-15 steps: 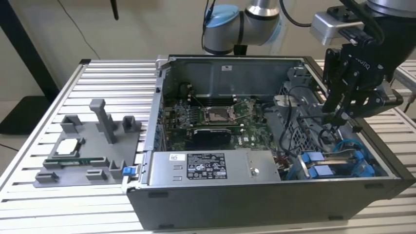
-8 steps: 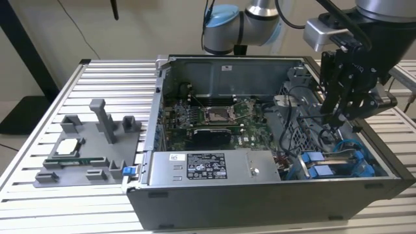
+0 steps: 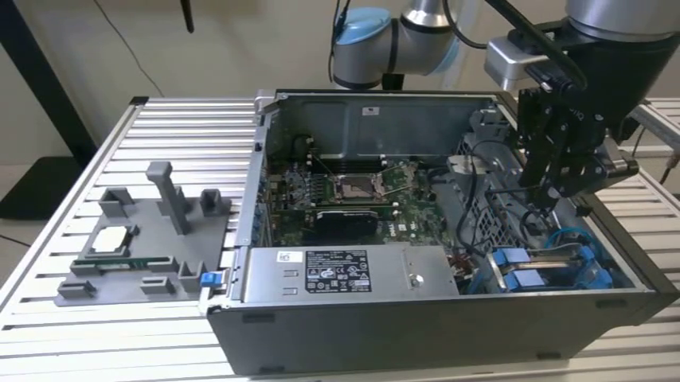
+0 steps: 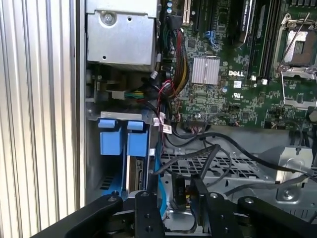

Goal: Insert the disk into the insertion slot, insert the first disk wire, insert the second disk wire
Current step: 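Insert the first disk wire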

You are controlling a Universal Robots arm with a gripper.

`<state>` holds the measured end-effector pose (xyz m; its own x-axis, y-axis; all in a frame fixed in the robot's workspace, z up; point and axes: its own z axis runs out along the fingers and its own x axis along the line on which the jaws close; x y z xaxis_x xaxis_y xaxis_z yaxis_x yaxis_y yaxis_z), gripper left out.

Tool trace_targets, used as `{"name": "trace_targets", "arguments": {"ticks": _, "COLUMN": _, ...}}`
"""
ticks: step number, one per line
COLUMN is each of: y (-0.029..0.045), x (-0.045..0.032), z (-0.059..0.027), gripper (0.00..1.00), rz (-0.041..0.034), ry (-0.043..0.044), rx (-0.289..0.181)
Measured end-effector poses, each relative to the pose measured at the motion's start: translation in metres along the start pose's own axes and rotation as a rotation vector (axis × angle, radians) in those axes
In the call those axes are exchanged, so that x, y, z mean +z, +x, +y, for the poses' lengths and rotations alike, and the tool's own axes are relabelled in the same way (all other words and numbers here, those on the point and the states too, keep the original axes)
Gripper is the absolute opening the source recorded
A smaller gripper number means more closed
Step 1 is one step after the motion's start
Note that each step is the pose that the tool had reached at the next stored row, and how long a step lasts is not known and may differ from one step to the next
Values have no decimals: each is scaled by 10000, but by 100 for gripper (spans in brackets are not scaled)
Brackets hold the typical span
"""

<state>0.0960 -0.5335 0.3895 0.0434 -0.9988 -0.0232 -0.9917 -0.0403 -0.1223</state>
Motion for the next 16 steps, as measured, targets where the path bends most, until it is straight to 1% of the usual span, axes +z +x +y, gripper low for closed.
{"name": "trace_targets", "arguments": {"ticks": 4, "y": -7, "x": 9, "z": 5, "gripper": 100, "rz": 5, "ry": 154, "rx": -35}}
{"name": "trace_targets", "arguments": {"ticks": 6, "y": -7, "x": 9, "z": 8, "gripper": 100, "rz": 6, "ry": 171, "rx": -42}}
{"name": "trace_targets", "arguments": {"ticks": 12, "y": -9, "x": 6, "z": 35, "gripper": 100, "rz": 5, "ry": 179, "rx": -42}}
{"name": "trace_targets", "arguments": {"ticks": 14, "y": -10, "x": 6, "z": 42, "gripper": 100, "rz": 5, "ry": 203, "rx": -47}}
{"name": "trace_targets", "arguments": {"ticks": 16, "y": -12, "x": 7, "z": 46, "gripper": 100, "rz": 4, "ry": 244, "rx": -61}}
